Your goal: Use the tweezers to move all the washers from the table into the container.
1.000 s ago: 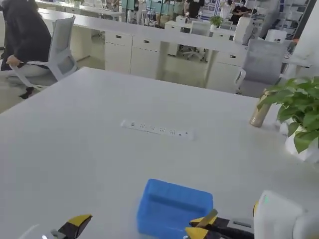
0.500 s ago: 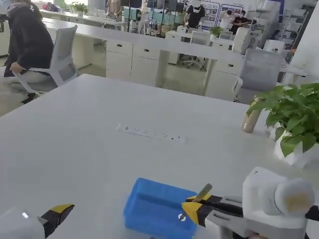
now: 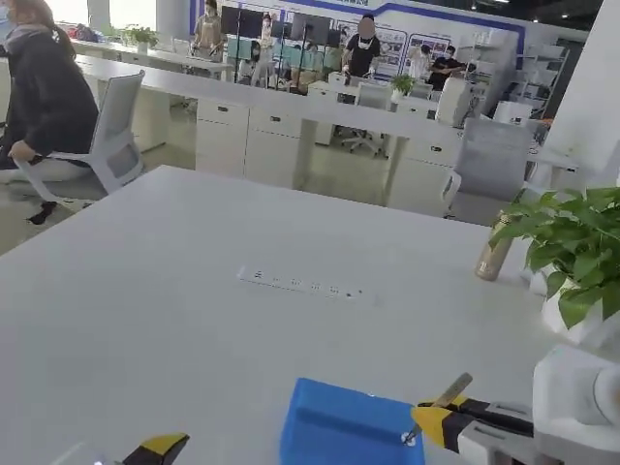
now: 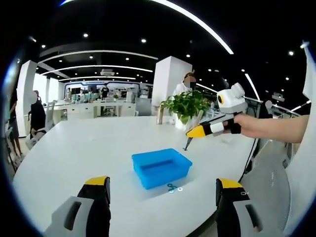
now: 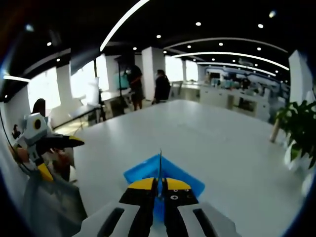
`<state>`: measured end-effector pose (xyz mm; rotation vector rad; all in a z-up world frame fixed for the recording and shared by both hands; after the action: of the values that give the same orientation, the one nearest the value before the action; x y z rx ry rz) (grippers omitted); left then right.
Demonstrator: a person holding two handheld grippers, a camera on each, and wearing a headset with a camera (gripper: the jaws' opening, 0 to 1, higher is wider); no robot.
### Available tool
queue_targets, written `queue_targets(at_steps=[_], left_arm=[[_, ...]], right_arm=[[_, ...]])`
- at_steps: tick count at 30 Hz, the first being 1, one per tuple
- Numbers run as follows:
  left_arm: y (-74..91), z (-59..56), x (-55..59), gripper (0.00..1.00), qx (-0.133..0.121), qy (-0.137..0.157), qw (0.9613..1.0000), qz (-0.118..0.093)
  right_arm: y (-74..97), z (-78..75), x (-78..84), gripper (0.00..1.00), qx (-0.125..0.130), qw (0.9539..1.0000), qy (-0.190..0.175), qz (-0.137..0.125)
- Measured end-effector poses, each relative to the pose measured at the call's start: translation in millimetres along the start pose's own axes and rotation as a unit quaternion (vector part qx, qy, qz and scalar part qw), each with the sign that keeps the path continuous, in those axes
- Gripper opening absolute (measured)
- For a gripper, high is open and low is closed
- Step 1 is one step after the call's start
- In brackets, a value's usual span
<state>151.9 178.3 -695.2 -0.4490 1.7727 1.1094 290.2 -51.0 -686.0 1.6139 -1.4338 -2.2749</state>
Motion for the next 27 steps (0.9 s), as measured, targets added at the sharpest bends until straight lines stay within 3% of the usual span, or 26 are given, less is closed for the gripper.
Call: queue_targets(at_steps=[10,13,17,27], left_arm=[[6.6,-1.4,-0.2,0.88,0.013,0.01,0.9998,-0.011],[4.3,-1.2,4.0,0.88,0.01,0.009,0.9999,-0.009],[-4.3,-2.0,11.4,0.88,0.013,0.014,0.9998,0.0],[-24.0,-7.2,16.0,0.86,0.019,0.006,0.9997,0.014]], right_arm=[[-41.5,-19.2,16.6,0.03,-0.006,0.9974,-0.065,0.03],[-56.1,-25.1,23.5,0.03,0.004,0.997,-0.052,0.057],[-72.3,-34.2,29.5,0.03,-0.004,0.9949,-0.085,0.055],[-83.0,-33.0,30.9,0.03,0.009,0.9946,-0.079,0.067]])
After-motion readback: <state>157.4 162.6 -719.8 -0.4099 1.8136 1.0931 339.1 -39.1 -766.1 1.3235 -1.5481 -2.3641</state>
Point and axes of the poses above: the centre of the closed fingertips' face, and the gripper's own axes: y roughly backward along the fingers, z roughly to its left, x roughly out of its underside, the point moved 7 cm from there along y, roughly backward along the fingers, and after that the axes turned 13 degrees about z, right-handed, at the moved point
